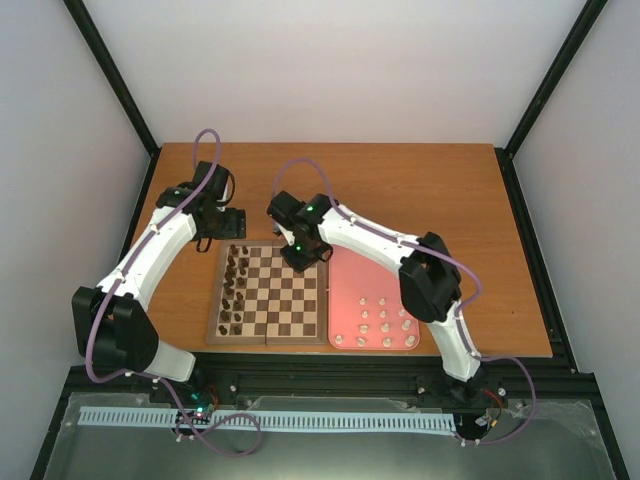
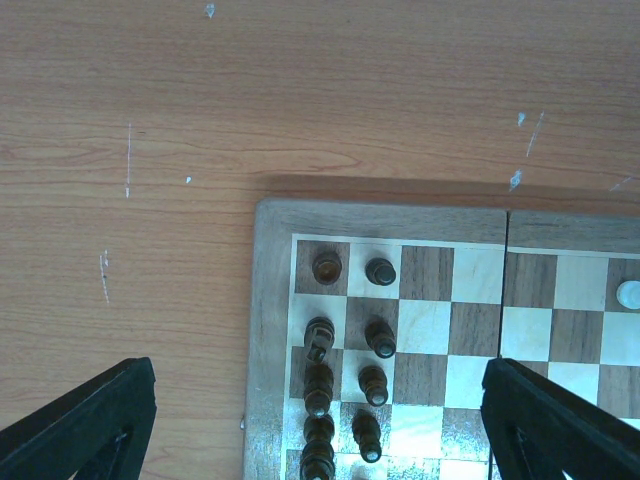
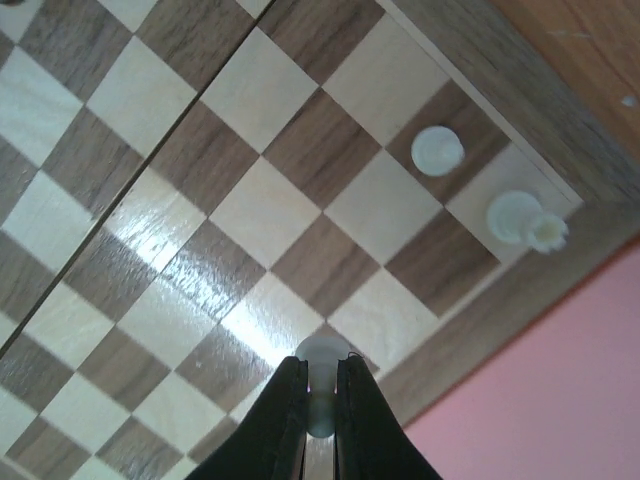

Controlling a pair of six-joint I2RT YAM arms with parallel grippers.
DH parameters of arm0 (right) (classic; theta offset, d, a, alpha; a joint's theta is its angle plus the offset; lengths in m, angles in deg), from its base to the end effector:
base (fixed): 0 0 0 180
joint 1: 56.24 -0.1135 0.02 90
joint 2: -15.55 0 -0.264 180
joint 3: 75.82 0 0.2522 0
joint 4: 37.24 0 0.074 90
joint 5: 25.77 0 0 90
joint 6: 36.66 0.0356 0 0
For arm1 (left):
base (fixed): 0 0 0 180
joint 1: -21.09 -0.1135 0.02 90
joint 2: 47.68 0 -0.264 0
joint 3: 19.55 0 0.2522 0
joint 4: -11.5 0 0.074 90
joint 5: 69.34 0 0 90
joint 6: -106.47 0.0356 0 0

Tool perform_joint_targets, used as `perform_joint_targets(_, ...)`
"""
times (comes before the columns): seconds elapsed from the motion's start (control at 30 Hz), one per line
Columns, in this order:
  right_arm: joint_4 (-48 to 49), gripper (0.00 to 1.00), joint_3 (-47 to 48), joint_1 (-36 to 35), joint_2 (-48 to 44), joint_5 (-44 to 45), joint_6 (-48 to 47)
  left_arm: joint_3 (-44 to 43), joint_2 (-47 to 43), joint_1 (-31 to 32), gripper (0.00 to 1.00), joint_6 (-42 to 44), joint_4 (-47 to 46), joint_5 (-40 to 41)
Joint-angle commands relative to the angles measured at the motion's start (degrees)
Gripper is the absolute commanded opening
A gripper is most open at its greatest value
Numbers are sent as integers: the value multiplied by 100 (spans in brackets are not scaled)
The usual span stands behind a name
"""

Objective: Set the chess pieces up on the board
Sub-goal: Place the chess piece on the chessboard.

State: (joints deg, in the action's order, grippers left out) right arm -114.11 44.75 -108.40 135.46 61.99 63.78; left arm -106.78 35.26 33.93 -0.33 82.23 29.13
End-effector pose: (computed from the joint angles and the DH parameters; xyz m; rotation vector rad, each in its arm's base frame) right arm 0.2627 0.3404 0.2388 -1.0559 2.7514 0.2344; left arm 0.2768 -0.0577 0.2943 -0.1353 2.7037 0.0494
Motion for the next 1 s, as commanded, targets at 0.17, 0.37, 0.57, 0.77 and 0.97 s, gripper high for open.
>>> perform_joint_targets(0.17,-284,4,823,51,801,82,-121,-21,-101,-40,100,69,-76,31)
perform_joint_targets(0.37,-228,3,905,113,961,134,-61,34,-118,-37,100,63,-97,28)
perform_joint_targets(0.57,-209,4,943,192,1119,69,-46,27,-94,-38,100,63,-101,19)
perform_joint_targets(0.77,-123,4,1031,269,1228,46,-87,19,-93,-40,100,72,-92,53)
perform_joint_targets(0.97,-57,4,1133,303,1306,-2,-135,17,-76,-42,100,72,-96,58)
